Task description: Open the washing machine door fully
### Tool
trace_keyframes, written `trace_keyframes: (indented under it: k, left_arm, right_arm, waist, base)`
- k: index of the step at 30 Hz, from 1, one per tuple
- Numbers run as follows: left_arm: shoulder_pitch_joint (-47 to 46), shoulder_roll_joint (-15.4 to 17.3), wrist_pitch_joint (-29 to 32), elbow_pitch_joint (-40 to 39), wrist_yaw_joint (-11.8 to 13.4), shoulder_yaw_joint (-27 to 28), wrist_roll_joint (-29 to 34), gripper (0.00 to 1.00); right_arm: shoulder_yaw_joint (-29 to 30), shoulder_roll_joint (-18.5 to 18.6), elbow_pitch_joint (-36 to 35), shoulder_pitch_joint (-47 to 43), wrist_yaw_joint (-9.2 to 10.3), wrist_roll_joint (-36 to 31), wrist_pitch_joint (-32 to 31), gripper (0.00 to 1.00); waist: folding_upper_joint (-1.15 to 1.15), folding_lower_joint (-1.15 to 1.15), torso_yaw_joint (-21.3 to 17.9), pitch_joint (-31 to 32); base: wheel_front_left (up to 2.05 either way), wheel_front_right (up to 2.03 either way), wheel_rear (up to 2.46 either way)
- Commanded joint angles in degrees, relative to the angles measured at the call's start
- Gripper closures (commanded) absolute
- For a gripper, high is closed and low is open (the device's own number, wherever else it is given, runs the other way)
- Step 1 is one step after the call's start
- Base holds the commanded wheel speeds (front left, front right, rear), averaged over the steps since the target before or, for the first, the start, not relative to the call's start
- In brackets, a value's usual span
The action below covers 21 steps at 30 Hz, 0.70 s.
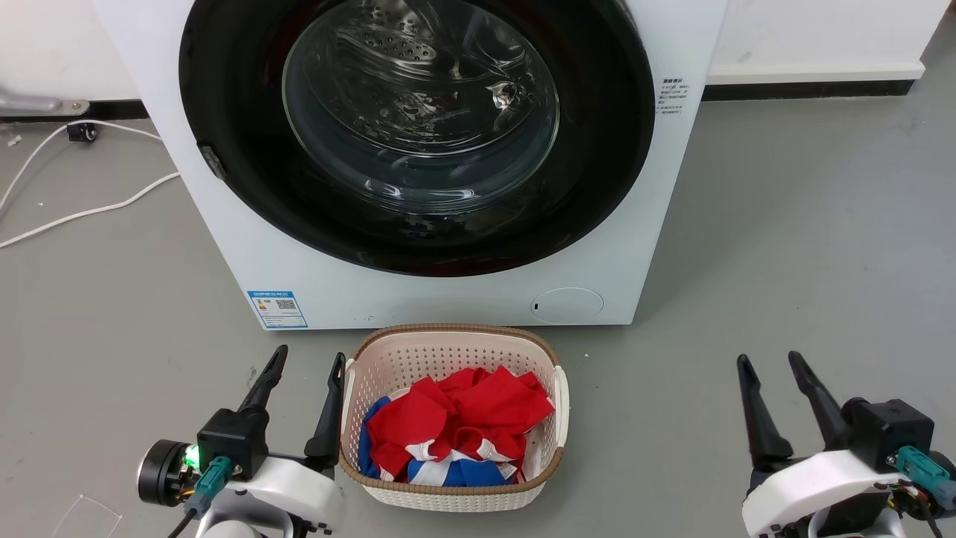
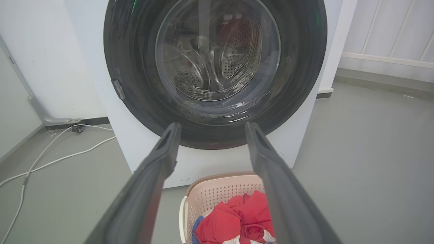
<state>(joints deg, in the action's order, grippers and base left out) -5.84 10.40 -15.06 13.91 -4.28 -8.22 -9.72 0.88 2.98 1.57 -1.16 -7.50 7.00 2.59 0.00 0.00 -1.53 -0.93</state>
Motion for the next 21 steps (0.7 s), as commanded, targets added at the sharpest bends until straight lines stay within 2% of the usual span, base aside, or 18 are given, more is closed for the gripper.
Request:
trace_keyframes:
  k: [1, 8, 13, 18, 21]
  left_arm:
    - [-0.3, 0.0, -0.2, 0.1, 0.0, 0.2, -0.1, 0.00]
    - [-0.1, 0.0, -0.2, 0.3, 0.3, 0.2, -0.4, 0.00]
    - [-0.3, -0.1, -0.2, 0.2, 0.3, 0.3, -0.5, 0.00]
    - [-0.7, -0.3, -0.2, -0.2, 0.4, 0.4, -0.5, 0.00]
    - [-1.1, -0.3, -0.2, -0.4, 0.5, 0.5, -0.5, 0.00]
  right_arm:
    - [-0.1, -0.2, 0.0, 0.6, 0.01, 0.3, 0.3, 1.00]
    - [-0.2, -0.2, 0.7, 0.7, 0.01, 4.2, 0.7, 1.00]
    - [0.4, -0.2, 3.5, 1.2, 0.01, 26.2, 1.3, 1.00]
    - [-0.3, -0.2, 6.7, 3.3, 0.01, 59.2, 1.6, 1.00]
    - [0.2, -0.1, 7.5, 5.0, 0.01, 74.6, 1.4, 1.00]
  waist:
    - [0.00, 0.00, 0.0, 0.0]
    - [0.00, 0.00, -0.2, 0.2]
    - [0.00, 0.00, -0.1, 0.1]
    - [0.00, 0.00, 0.0, -0.3]
    - [0.00, 0.00, 0.0, -0.9]
  base:
    - [0.00, 0.00, 0.00]
    - [0.00, 0.00, 0.00]
    - [0.00, 0.00, 0.00]
    - [0.00, 0.00, 0.00]
    - [0.00, 0.00, 0.00]
